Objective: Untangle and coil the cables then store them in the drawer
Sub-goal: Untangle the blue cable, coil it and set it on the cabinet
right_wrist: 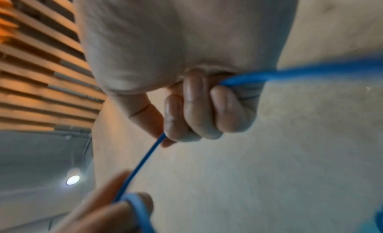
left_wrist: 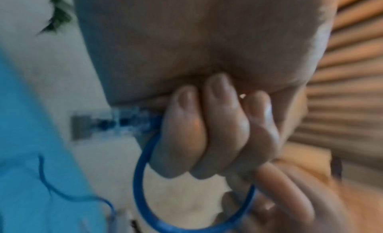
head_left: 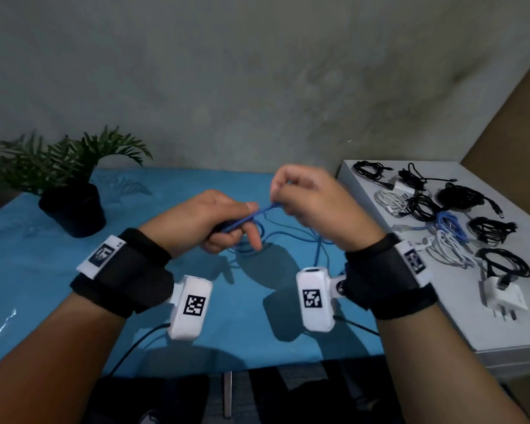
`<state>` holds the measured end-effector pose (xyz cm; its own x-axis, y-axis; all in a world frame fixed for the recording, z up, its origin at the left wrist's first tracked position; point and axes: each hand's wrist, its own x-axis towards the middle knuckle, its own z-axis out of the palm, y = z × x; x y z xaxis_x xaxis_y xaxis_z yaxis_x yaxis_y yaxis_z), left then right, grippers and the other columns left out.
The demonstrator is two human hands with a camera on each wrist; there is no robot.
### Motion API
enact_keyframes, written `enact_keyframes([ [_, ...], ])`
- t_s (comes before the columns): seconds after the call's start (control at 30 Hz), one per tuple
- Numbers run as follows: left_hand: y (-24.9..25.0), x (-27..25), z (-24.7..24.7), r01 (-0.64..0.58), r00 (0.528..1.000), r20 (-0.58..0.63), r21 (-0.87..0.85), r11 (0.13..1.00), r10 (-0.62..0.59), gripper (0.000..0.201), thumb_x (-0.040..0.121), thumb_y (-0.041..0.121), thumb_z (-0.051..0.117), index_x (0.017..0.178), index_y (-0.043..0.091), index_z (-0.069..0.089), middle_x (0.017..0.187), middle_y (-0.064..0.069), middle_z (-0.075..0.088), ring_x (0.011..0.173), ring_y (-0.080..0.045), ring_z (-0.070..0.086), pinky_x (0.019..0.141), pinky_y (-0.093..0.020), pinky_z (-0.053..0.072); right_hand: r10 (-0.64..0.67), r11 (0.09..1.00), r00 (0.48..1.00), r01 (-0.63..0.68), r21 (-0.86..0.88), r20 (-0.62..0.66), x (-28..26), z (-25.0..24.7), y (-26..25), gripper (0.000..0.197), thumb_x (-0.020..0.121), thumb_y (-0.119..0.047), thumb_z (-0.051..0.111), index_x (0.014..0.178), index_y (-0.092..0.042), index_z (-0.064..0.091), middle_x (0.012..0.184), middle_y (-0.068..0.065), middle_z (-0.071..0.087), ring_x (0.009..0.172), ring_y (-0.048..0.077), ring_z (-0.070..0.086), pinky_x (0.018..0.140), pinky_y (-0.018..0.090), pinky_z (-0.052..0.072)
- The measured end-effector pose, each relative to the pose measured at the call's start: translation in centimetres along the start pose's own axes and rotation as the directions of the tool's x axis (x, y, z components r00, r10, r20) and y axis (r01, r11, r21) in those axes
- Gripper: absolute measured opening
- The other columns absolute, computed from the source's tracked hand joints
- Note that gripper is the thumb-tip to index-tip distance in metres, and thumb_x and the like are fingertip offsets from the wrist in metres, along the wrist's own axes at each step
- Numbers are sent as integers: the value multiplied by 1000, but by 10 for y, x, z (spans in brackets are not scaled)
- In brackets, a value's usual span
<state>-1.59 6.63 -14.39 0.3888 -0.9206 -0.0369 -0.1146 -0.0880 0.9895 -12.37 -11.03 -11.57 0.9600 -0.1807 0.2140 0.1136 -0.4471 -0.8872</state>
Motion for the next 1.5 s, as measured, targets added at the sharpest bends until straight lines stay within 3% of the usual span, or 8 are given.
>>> enact_keyframes([
  [0.2, 16, 5, 14, -183, 974, -10, -630, 755, 227, 25, 103, 26, 39, 89, 12, 54, 50, 9, 30, 39, -9, 17, 42, -23, 20, 6, 948, 989, 42, 316, -150, -6, -10, -9, 16, 104, -4, 47, 93, -14, 54, 64, 2, 34, 42, 10, 20, 44, 23, 12],
  [0.37, 22, 10, 20, -334, 942, -273, -706, 625, 195, 37, 105, 27, 34, 104, 9, 67, 52, 10, 47, 45, -4, 48, 53, -19, 45, 33, 996, 989, -21, 86, -143, 1, 5, 8, 27, 107, -13, 45, 129, -21, 58, 61, 0, 37, 38, 2, 30, 39, 16, 27],
  [0.5, 19, 13, 8, -466, 885, -389, -730, 499, 258, 44, 106, 25, 33, 121, 6, 70, 115, 4, 75, 100, -9, 72, 83, -23, 57, 2, 923, 999, 14, -384, 39, 1, 23, 13, 52, 107, -25, 47, 157, -31, 34, 76, -3, 56, 70, 10, 52, 71, 21, 37],
  [0.7, 2, 21, 15, -388, 783, -555, -79, 918, 282, 17, 112, 15, 30, 118, 11, 45, 119, -2, 72, 100, -16, 73, 84, -26, 57, 11, 830, 975, 115, -546, 223, -4, 47, 5, 38, 100, -20, 50, 138, -19, 51, 90, 5, 63, 88, 27, 59, 71, 31, 31],
  [0.83, -8, 20, 13, 14, 783, -506, 595, 803, 361, 25, 105, 20, 44, 116, 2, 58, 75, 3, 66, 69, -15, 67, 65, -23, 45, 9, 930, 995, 30, -367, 104, -4, 31, -2, 17, 89, -12, 56, 105, -14, 50, 52, -8, 51, 50, 9, 42, 55, 28, 29],
  [1.13, 13, 6, 19, -154, 979, -157, -137, 979, 132, 41, 104, 27, 41, 75, 16, 66, 51, -1, 27, 46, -16, 17, 47, -34, 14, -181, 978, 981, 187, 91, -75, -1, 4, -4, 19, 95, -3, 64, 95, -15, 50, 64, 7, 49, 62, 22, 45, 61, 36, 37],
  [1.37, 29, -3, 22, -201, 965, -17, -693, 692, 263, 34, 102, 29, 36, 84, 14, 60, 49, 4, 50, 81, -26, 75, 99, -41, 51, -290, 956, 939, 293, -10, -186, 3, 7, 1, 18, 105, -26, 53, 89, -27, 60, 67, -10, 47, 58, 7, 42, 55, 27, 36],
  [1.5, 36, -2, 20, -342, 933, -237, -819, 461, 271, 43, 101, 19, 39, 113, -9, 70, 70, -1, 59, 78, -19, 77, 76, -33, 62, -216, 976, 965, 211, -49, -150, 9, 19, 15, 22, 108, -28, 43, 98, -28, 63, 62, -9, 43, 52, 5, 38, 53, 23, 33],
])
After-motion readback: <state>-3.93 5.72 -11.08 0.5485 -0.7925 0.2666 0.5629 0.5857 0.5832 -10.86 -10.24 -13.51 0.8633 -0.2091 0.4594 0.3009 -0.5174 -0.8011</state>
